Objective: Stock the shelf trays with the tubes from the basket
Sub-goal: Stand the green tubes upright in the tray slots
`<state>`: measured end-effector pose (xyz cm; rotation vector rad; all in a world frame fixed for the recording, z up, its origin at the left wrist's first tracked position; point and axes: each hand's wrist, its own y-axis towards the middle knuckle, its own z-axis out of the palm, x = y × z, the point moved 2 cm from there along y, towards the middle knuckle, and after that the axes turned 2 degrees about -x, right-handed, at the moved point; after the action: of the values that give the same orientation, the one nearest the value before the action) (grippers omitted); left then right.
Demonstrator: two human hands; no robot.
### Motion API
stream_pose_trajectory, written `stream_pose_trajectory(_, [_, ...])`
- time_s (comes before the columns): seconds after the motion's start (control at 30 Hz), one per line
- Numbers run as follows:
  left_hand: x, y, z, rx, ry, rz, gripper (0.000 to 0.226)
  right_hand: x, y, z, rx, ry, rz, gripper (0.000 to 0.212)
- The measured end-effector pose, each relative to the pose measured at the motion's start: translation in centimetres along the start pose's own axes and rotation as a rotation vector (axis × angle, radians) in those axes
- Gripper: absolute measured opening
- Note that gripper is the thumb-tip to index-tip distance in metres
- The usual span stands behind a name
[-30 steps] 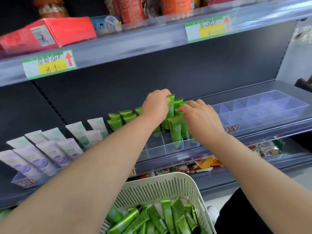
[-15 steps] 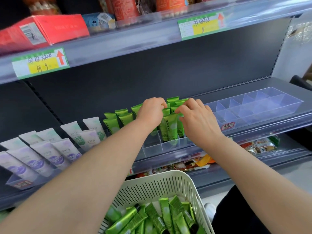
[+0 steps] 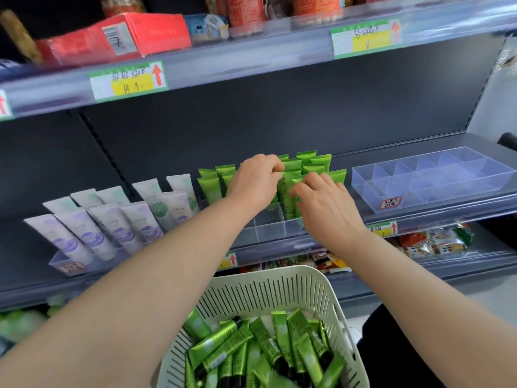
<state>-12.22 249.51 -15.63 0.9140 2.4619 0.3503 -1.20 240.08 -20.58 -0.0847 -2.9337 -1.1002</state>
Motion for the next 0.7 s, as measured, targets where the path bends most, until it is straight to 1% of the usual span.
stream_pose_trajectory(0.13, [1.5,-3.7,0.1,0.018,0.010,0.007,0.019,1.8,-2.1,1.3,0.072,0.006,-0.034,0.030])
stream_pose_trajectory(0.23, [3.2,-6.4,0.9,0.061,-0.011,-0.043,0.019,3.1,-3.9,2.7,0.142,0.021,-0.056,0.032])
stream_pose_trajectory(0.37, [5.9,-10.3,2.7,0.140,-0.003,-0.109,0.019,4.9,-6.8,4.8,0.279,0.014,-0.065,0.028])
stream_pose_trajectory(0.47, [8.0,-13.4,4.5,0.219,0.027,-0.156,0.020,6.2,-9.2,6.3,0.416,0.036,-0.078,0.030])
stream_pose_trajectory(0.57, [10.0,-16.8,6.6,0.296,0.027,-0.201,0.019,7.2,-11.5,7.9,0.607,0.047,-0.104,0.037])
stream_pose_trajectory(0.7, [11.9,-21.7,9.4,0.385,0.016,-0.268,0.020,7.7,-14.4,9.7,0.809,0.029,-0.054,0.040])
